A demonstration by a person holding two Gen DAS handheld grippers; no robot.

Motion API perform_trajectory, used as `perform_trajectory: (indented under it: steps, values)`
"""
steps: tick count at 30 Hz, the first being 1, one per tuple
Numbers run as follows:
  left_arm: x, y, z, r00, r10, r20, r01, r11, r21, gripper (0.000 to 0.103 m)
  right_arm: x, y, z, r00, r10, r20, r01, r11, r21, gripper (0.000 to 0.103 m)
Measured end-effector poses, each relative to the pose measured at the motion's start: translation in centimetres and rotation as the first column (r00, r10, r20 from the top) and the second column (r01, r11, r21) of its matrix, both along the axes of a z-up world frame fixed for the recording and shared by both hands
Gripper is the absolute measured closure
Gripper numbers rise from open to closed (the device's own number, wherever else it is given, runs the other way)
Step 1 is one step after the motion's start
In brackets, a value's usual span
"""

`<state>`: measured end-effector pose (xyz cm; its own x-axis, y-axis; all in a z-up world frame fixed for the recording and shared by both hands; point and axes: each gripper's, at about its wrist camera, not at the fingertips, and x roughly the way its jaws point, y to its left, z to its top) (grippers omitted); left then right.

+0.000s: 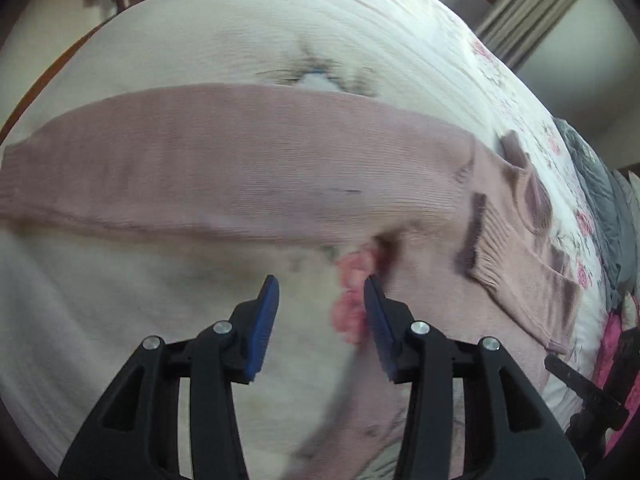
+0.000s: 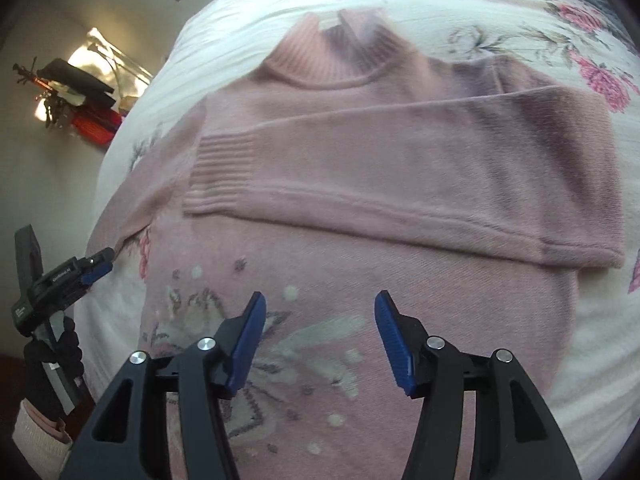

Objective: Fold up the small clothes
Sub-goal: 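Open the right tool and release the folded sleeve on the body, then grasp the other sleeve cuff with the left tool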

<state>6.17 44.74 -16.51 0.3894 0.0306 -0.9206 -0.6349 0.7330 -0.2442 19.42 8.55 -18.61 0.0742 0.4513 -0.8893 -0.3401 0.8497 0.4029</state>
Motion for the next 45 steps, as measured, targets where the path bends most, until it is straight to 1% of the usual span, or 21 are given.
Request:
perform_trajectory:
  steps: [2, 5, 8, 10, 12, 15, 17, 20, 21, 22, 23, 25, 26, 27, 30, 35, 39, 43, 45]
  values:
    - [-2.4, 3.2, -0.3, 0.997, 0.078, -0.005, -0.079, 0.997, -0.01, 0.059, -1.8, 2.0, -0.5, 0.999, 0.033, -0.014, -0.033, 0.999, -0.005, 0.046]
    - [-5.0, 7.5, -0.7, 0.983, 0.181, 0.021, -0.18, 0.983, -0.042, 0.059, -4.1, 4.6, -1.5, 0.997, 0.064, -0.049, -0.064, 0.998, -0.006, 0.046]
    - [-6.8, 11.1, -1.5, 0.96, 0.275, 0.058, -0.266, 0.956, -0.12, 0.059, -5.4, 6.3, -2.4, 0.995, 0.068, -0.067, -0.07, 0.997, -0.03, 0.046]
    - [-7.9, 13.1, -2.1, 0.936, 0.34, 0.093, -0.319, 0.929, -0.185, 0.06, -6.0, 7.0, -2.8, 0.995, 0.071, -0.07, -0.074, 0.996, -0.049, 0.046]
    - [-9.0, 14.7, -2.5, 0.907, 0.4, 0.134, -0.362, 0.901, -0.24, 0.062, -6.5, 7.6, -2.9, 0.995, 0.076, -0.068, -0.08, 0.995, -0.062, 0.046]
    - [-10.6, 16.6, -2.5, 0.856, 0.482, 0.185, -0.42, 0.859, -0.293, 0.063, -6.9, 8.2, -3.0, 0.995, 0.079, -0.065, -0.085, 0.992, -0.089, 0.046]
    - [-11.4, 17.9, -2.7, 0.828, 0.527, 0.191, -0.458, 0.833, -0.311, 0.063, -7.0, 8.3, -3.1, 0.995, 0.072, -0.063, -0.078, 0.992, -0.1, 0.046]
    - [-12.1, 19.4, -3.2, 0.796, 0.575, 0.186, -0.502, 0.801, -0.326, 0.071, -7.0, 8.2, -3.2, 0.996, 0.062, -0.064, -0.069, 0.991, -0.116, 0.046]
    - [-12.4, 19.9, -3.3, 0.787, 0.588, 0.188, -0.511, 0.791, -0.337, 0.076, -7.0, 8.2, -3.2, 0.996, 0.061, -0.064, -0.068, 0.99, -0.121, 0.046]
    - [-12.5, 20.2, -3.4, 0.781, 0.598, 0.182, -0.52, 0.783, -0.341, 0.086, -7.1, 8.3, -3.2, 0.996, 0.061, -0.064, -0.068, 0.99, -0.126, 0.046]
    - [-12.4, 20.4, -3.5, 0.782, 0.599, 0.173, -0.523, 0.781, -0.342, 0.09, -7.1, 8.3, -3.2, 0.996, 0.06, -0.063, -0.068, 0.989, -0.128, 0.046]
    - [-12.4, 20.4, -3.4, 0.784, 0.596, 0.175, -0.518, 0.783, -0.344, 0.094, -7.1, 8.3, -3.2, 0.996, 0.056, -0.064, -0.064, 0.989, -0.13, 0.046]
    - [-12.3, 20.4, -3.2, 0.787, 0.591, 0.177, -0.517, 0.788, -0.334, 0.095, -7.1, 8.3, -3.1, 0.996, 0.054, -0.065, -0.062, 0.99, -0.13, 0.046]
    - [-12.2, 20.3, -2.9, 0.792, 0.582, 0.184, -0.511, 0.798, -0.319, 0.097, -7.2, 8.2, -3.0, 0.997, 0.052, -0.063, -0.06, 0.989, -0.132, 0.046]
    - [-11.7, 20.2, -1.4, 0.811, 0.546, 0.211, -0.492, 0.831, -0.259, 0.098, -7.3, 7.4, -2.6, 0.997, 0.044, -0.058, -0.052, 0.99, -0.132, 0.046]
    - [-10.1, 19.5, 1.4, 0.835, 0.482, 0.264, -0.44, 0.874, -0.204, 0.098, -7.3, 5.2, -2.1, 0.999, 0.024, -0.047, -0.03, 0.991, -0.133, 0.046]
    - [-7.0, 17.4, 4.3, 0.86, 0.394, 0.325, -0.357, 0.919, -0.17, 0.098, -7.3, 3.3, -1.9, 0.999, -0.009, -0.047, 0.003, 0.991, -0.135, 0.046]
    - [-2.3, 13.1, 7.1, 0.881, 0.264, 0.392, -0.219, 0.963, -0.156, 0.098, -6.9, 1.5, -1.7, 0.998, -0.044, -0.046, 0.038, 0.991, -0.129, 0.046]
    - [0.2, 10.6, 8.0, 0.889, 0.196, 0.415, -0.144, 0.978, -0.153, 0.098, -6.6, 0.6, -1.6, 0.997, -0.058, -0.043, 0.053, 0.991, -0.125, 0.046]
